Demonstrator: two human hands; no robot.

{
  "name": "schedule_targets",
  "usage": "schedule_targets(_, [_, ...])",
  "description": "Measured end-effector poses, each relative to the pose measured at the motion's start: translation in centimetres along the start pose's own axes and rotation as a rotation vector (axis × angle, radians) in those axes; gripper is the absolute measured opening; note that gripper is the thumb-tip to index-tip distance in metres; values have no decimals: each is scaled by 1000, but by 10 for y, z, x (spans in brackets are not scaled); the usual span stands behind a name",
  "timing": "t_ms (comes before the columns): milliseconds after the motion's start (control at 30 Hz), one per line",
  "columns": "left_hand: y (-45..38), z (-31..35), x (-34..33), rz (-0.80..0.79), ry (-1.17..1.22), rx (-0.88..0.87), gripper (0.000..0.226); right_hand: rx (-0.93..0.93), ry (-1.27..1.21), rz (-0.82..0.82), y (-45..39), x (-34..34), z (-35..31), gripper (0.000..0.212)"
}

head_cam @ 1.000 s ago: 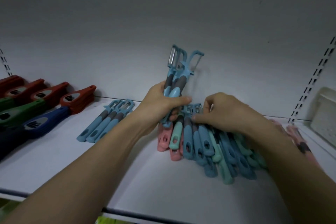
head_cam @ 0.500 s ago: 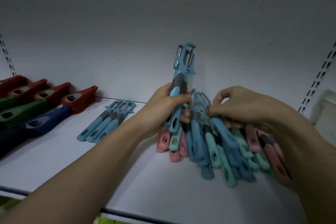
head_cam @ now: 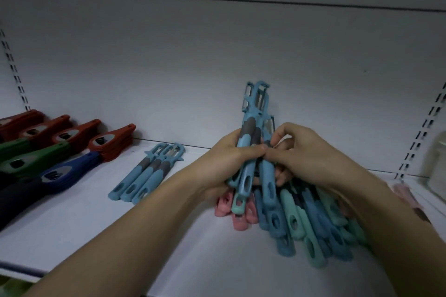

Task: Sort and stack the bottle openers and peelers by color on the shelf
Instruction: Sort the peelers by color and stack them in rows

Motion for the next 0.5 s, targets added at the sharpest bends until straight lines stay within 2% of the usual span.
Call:
schedule_targets(100, [-2, 2, 3, 6, -60, -41, 31, -19, 88, -6, -4, 1, 4, 26])
schedule_targets(200, [-1, 2, 0, 23, -124, -64, 21, -76, 166, -34, -4, 11, 6, 24])
schedule_targets(333, [-4, 2, 8, 130, -168, -87, 18, -139, 237, -21, -4, 29, 14, 17])
schedule_targets(433, [-4, 7, 15, 162, -55, -76, 17, -57, 154, 85, -8, 35, 9, 18])
schedule_targets(500, [-1, 9, 12, 129, 40, -47, 16, 17, 72, 140, -8, 30, 2, 20])
Point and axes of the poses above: each hand's wrist, its own y-axis away from the middle knuckle, its own x-axis out of the back of the hand, z = x × y, the point moved 6 cm from there along -y, towards the middle knuckle, and after that the axes turned 7 degrees about z, right-handed, at the moved point
